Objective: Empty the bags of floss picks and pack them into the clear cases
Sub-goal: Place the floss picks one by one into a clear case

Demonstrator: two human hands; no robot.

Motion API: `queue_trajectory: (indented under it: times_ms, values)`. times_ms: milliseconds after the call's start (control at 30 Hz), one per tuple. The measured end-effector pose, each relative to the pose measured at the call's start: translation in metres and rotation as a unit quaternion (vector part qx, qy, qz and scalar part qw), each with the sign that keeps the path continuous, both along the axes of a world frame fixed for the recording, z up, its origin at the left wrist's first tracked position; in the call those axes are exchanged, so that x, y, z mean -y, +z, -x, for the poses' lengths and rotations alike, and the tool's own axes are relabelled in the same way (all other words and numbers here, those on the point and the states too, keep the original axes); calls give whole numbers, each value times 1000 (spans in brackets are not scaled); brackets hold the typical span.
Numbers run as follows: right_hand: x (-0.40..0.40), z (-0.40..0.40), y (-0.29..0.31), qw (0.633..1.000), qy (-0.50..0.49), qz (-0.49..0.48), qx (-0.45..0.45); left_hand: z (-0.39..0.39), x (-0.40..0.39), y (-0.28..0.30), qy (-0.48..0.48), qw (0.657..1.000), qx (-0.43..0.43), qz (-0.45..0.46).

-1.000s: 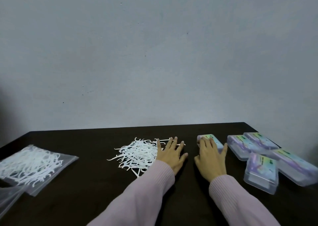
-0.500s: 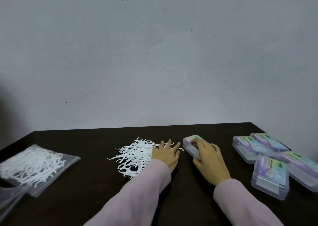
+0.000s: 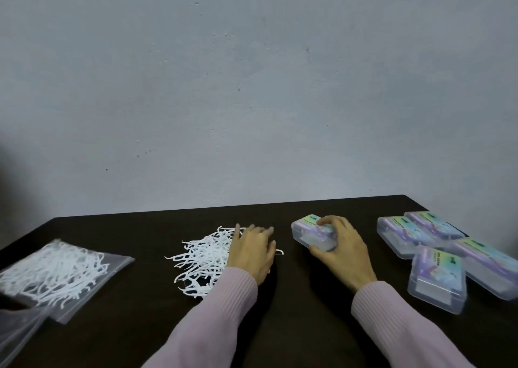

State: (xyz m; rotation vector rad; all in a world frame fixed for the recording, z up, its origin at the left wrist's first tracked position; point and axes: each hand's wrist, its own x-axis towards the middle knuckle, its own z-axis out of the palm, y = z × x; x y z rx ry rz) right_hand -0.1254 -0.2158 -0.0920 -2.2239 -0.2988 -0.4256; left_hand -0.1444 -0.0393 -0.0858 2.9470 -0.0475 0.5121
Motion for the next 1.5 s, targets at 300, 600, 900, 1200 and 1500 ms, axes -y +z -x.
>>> queue_trajectory:
  times_ms: [300,600,900,1200,1500]
  values:
    - [-10,11,4,984,96,-147,-7,11,15,10,-204,951,230,31]
    - [-8,12,7,985,104,-135,-14,13,10,9,-226,945,235,4]
    - [-9,17,10,989,92,-111,-19,13,11,7,-184,946,266,-28]
    - [-8,18,10,992,115,-32,43,16,5,14,-128,945,301,14]
    - [-2,11,8,999,35,-3,-18,15,-1,16,-68,948,308,39]
